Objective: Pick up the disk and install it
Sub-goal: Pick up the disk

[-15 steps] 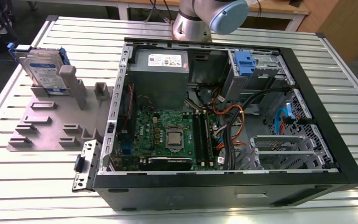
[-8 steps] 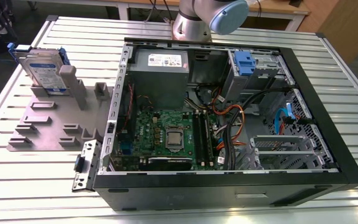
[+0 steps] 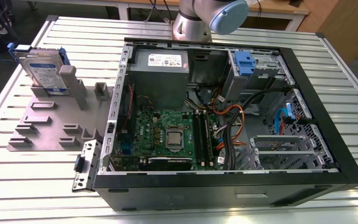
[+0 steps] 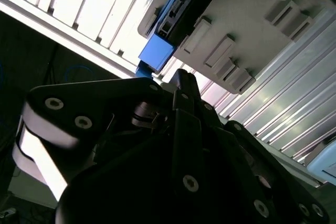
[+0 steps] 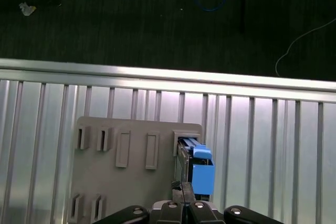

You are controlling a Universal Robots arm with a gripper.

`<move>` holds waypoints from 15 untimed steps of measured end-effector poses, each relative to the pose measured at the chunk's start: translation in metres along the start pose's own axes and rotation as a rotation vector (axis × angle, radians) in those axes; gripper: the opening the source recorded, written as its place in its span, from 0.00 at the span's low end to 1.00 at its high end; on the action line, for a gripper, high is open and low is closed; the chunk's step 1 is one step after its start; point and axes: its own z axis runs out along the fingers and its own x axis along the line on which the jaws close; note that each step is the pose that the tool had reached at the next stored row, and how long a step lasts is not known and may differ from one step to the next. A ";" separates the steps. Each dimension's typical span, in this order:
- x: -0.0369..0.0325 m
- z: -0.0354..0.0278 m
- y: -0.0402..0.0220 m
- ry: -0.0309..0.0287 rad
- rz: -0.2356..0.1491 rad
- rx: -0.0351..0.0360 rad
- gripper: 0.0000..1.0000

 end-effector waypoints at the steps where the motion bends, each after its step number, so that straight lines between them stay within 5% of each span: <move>1: 0.0000 0.0002 0.0000 0.0002 -0.015 -0.0002 0.11; 4: 0.0000 0.0018 0.0000 0.0008 -0.034 0.0020 0.11; 11: -0.0028 0.0073 -0.0002 0.0012 -0.020 0.0218 0.11; 15: -0.0052 0.0088 -0.0005 0.0009 -0.006 0.0245 0.11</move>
